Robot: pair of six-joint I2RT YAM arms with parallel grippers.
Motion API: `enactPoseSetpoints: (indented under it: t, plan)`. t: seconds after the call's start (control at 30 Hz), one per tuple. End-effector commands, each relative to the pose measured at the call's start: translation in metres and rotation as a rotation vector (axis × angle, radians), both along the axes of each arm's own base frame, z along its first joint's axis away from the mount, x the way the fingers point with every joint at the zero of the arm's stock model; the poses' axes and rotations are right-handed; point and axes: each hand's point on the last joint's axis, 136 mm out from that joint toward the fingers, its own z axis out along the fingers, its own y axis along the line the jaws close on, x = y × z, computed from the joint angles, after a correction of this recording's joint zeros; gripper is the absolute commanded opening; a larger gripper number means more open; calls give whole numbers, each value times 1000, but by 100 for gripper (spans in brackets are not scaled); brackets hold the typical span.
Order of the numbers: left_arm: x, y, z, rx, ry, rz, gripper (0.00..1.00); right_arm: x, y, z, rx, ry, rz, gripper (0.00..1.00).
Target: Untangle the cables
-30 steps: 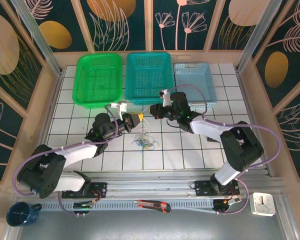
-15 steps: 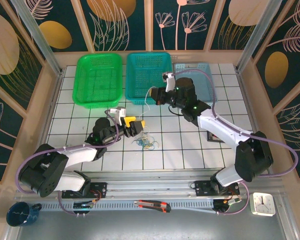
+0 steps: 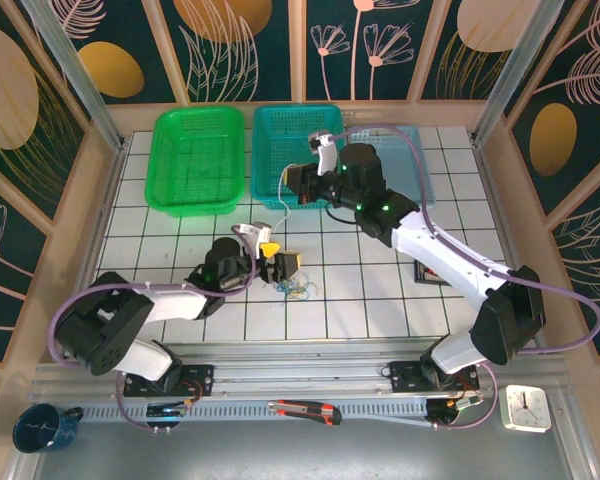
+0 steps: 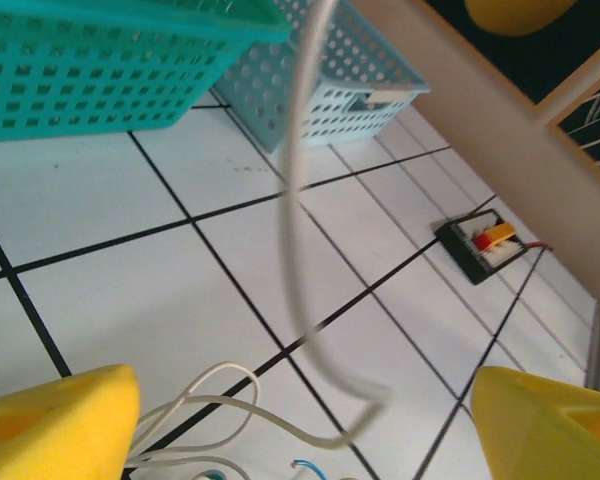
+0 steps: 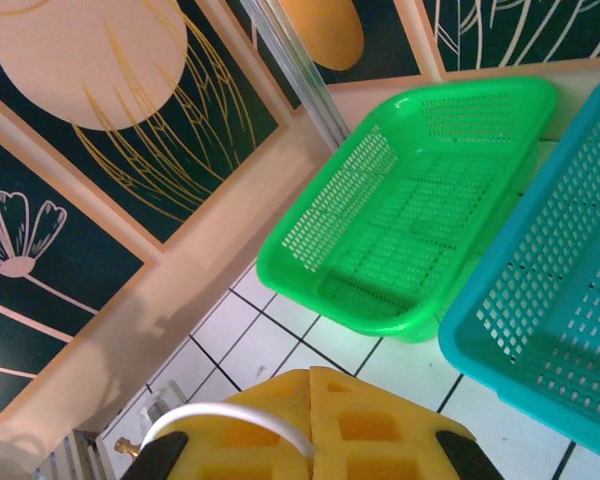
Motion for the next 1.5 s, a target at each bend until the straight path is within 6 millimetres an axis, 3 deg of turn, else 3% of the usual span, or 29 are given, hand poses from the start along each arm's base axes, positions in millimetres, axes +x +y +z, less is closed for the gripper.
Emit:
enactPoseSetpoints:
  t: [0.0,0.1,0.33,0.6,0.77,0.93,0.97,1.07,1.3,1.47]
  plan:
    - [14,-3,-7,41,-21,49,76,0,-5,39,17,-76,-23,0]
    - [17,-3,-20,60,3,66,60,1,-7,61,32,-111,-35,0]
    - [14,-6,-44,81,52,47,41,2,-23,127,120,-196,-64,0]
    - [9,-6,-54,87,77,32,30,4,-65,201,279,-278,-116,0]
    - [7,-7,-58,83,89,25,31,11,-102,233,373,-307,-174,0]
    - [6,-8,-56,73,91,17,31,16,-133,255,436,-331,-231,0]
    - [5,-7,-65,87,111,17,30,16,-140,260,445,-340,-244,0]
    - [4,-7,-68,89,119,12,27,18,-157,272,467,-357,-273,0]
    - [3,-7,-71,90,126,10,17,18,-182,303,501,-408,-308,0]
    - [5,-11,-63,74,122,4,30,37,-198,300,486,-397,-365,0]
